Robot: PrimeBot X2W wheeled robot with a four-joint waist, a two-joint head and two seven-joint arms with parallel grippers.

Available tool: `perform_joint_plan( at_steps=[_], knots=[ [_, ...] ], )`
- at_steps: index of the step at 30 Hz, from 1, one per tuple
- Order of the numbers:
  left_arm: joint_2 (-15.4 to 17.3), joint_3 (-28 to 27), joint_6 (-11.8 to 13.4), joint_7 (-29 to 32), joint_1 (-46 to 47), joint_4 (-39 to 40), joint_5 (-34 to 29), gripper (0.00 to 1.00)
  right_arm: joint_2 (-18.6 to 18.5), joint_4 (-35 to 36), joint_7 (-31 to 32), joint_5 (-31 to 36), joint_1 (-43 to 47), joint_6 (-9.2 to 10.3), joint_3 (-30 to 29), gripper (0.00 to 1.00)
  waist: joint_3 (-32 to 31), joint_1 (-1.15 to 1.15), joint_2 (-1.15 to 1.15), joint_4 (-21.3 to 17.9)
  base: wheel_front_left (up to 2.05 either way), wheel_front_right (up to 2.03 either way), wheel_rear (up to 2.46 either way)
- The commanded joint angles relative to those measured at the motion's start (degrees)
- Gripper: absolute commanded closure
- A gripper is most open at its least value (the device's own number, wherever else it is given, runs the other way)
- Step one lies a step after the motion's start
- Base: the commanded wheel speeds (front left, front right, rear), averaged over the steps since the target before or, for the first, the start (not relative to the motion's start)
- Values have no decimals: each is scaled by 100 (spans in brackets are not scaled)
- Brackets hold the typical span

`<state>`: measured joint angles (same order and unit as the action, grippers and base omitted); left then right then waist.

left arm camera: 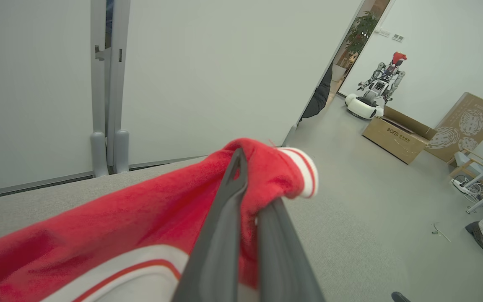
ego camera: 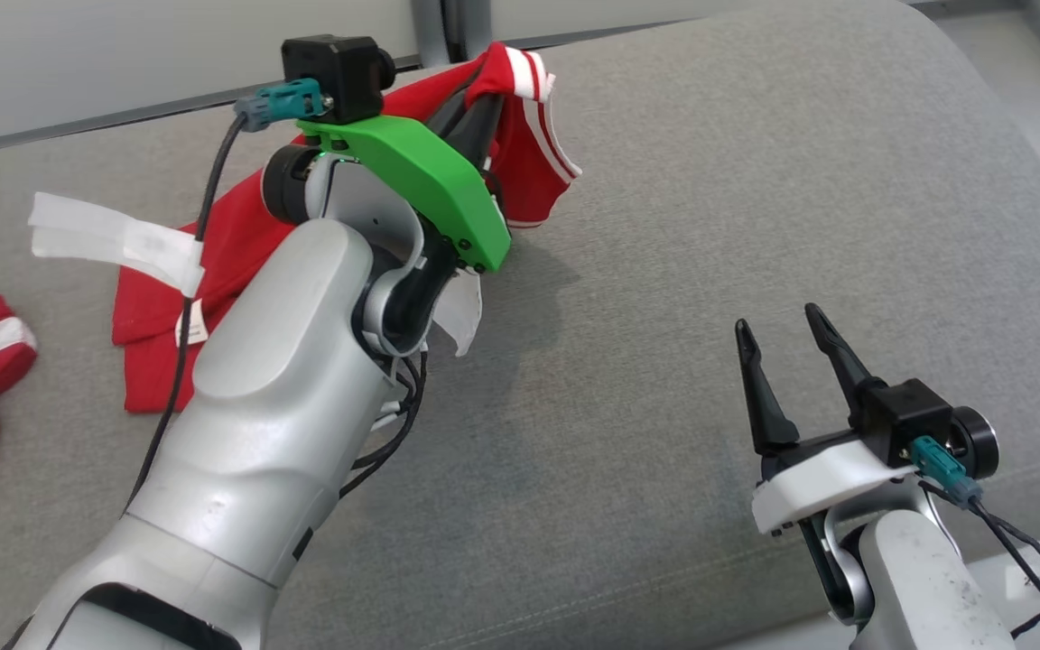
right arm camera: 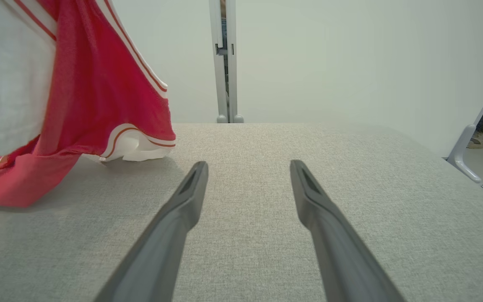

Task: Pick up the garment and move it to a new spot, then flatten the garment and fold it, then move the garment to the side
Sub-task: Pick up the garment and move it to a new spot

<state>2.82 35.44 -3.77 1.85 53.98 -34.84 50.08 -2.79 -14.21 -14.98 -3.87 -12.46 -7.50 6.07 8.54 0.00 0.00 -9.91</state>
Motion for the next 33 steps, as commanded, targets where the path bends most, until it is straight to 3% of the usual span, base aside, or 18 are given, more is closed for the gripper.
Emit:
perform_joint_plan(
  at_steps=[1, 7, 12, 20, 21, 23, 24, 28, 33],
  knots=[
    [19, 201, 109, -125, 133, -59, 159, 100, -10, -22, -16, -80, -124, 2, 79, 0, 234, 0, 0, -482, 0, 0, 0],
    [15, 709, 340, -431, 386, -475, 458, 100, -10, -53, -16, -222, -325, 2, 381, 0, 407, 0, 0, -1001, 0, 0, 0],
    [15, 1134, 378, -604, 666, -829, 679, 100, -9, -66, -16, -374, -415, 2, 540, 0, 555, 0, 0, -1405, 0, 0, 0],
    [20, 1875, 485, -714, 831, -1270, 995, 100, -7, -114, -16, -482, -442, 2, 663, 0, 664, 0, 0, -1640, 0, 0, 0],
    [19, 1979, 508, -747, 834, -1334, 981, 95, -7, -116, -16, -485, -465, 2, 693, 0, 677, 0, 0, -1654, 0, 0, 0],
    [22, 2124, 542, -843, 845, -1446, 1016, 37, -8, -125, -16, -511, -509, 2, 738, 0, 712, 0, 0, -1673, 0, 0, 0],
    [20, 2170, 543, -901, 840, -1468, 1070, 0, -9, -135, -16, -511, -532, 2, 751, 0, 729, 0, 0, -1675, 0, 0, 0],
    [18, 2491, 502, -1075, 827, -1408, 1229, 0, -10, -147, -16, -491, -591, 2, 739, 0, 800, 0, 0, -1601, 0, 0, 0],
    [18, 2980, 487, -866, 847, -1380, 1501, 0, -11, -234, -16, -449, -590, 2, 712, 0, 745, 0, 0, -1378, 0, 0, 0]
  ],
)
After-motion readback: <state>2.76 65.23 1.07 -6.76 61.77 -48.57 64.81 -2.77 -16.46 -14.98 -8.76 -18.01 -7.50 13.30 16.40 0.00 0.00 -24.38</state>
